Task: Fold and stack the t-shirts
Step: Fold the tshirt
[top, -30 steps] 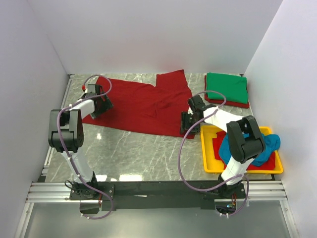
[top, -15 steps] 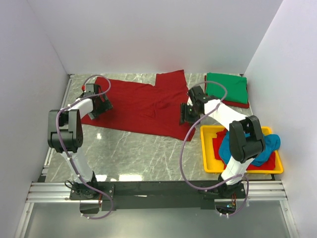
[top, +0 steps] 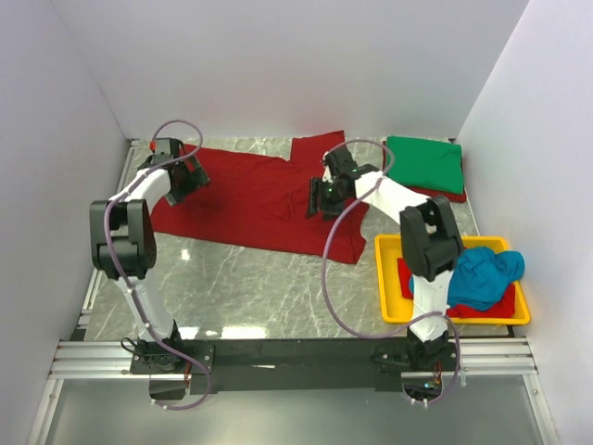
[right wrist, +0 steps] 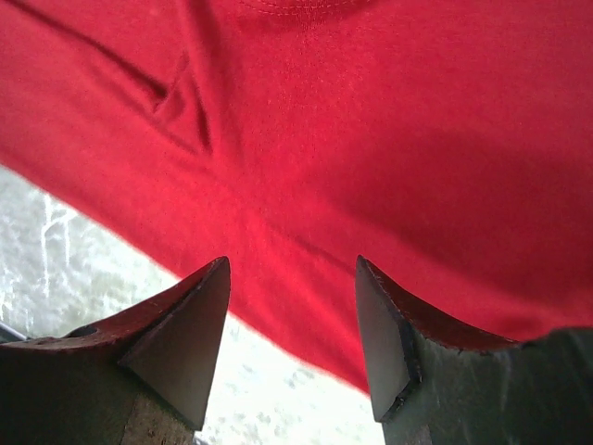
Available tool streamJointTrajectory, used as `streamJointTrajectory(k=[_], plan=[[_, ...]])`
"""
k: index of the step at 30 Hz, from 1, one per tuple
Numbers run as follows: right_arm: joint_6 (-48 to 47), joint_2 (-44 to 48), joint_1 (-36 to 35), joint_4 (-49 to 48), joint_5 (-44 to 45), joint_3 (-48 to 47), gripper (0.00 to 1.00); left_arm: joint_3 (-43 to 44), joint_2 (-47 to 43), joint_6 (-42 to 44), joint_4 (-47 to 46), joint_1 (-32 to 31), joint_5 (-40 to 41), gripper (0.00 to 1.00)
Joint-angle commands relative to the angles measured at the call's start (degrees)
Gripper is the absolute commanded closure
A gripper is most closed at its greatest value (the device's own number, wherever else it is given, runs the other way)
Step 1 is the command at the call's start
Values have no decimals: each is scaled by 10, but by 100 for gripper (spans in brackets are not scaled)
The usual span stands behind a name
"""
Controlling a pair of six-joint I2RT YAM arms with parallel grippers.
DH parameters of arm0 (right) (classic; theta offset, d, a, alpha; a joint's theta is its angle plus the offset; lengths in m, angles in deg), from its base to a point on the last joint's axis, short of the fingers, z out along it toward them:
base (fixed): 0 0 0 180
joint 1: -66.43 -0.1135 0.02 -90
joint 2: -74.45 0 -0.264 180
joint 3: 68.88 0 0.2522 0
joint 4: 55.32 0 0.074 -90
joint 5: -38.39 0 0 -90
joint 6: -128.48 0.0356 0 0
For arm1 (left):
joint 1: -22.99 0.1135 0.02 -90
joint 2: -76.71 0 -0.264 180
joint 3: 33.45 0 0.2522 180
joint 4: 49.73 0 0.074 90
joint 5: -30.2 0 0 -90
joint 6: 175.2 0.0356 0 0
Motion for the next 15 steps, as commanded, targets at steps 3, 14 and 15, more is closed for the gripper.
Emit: streamJointTrajectory(k=[3, 14, 15], plan=[[51, -30, -16, -61, -19, -3, 37, 25, 75, 6, -6, 35, -74, 8], [67, -36, -51, -68, 16, 78, 37, -81, 46, 7, 13, 99, -100, 9], [66, -35, -56, -62, 21, 83, 37, -90, 43, 9, 14, 101, -99, 9]])
